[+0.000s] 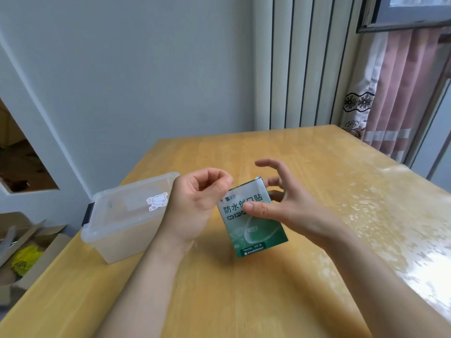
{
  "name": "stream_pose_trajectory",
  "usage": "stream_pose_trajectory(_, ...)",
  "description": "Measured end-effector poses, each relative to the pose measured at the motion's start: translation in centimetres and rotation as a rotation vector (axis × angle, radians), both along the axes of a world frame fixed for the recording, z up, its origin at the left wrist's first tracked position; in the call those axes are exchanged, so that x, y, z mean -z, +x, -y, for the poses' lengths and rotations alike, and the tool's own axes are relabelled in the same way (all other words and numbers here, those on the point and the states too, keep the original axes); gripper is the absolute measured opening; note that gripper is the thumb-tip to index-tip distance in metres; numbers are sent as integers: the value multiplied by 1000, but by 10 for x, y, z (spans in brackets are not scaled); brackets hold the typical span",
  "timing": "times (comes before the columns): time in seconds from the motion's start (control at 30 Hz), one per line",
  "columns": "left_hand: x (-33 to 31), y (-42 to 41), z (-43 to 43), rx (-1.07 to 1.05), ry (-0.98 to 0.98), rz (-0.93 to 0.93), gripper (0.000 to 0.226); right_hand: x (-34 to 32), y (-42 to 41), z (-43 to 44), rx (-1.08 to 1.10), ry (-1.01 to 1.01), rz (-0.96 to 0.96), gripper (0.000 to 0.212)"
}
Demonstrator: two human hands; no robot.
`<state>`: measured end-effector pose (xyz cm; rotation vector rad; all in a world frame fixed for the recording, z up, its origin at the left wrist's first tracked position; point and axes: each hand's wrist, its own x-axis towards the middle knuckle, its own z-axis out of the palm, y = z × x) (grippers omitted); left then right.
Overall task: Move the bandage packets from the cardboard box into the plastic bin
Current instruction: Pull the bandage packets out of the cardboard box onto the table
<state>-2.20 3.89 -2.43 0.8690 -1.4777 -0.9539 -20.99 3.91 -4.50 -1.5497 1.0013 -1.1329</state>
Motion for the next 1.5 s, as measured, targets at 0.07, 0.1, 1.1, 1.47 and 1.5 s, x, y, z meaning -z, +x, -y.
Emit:
stream_pose_trajectory(0.07,2,4,2,18,8,-22,15,1,-6,3,16,47,102,82)
stream_pose_trajectory(0.1,3,5,3,35,-5,50,26,2,-10,5,4,68,147,83)
stream_pose_trajectory(1.1,22,-21,1,-278,60,-136,21,4,-48,11,-252,79,54,68)
stream_pose_trajectory(1.47,28,-27,-3,-354,-68,865,52,12,-25,14,57,124,284,34)
stream_pose_trajectory(1.5,28,-27,-4,-323,-24,879,60,14,-22,16,102,132,307,33)
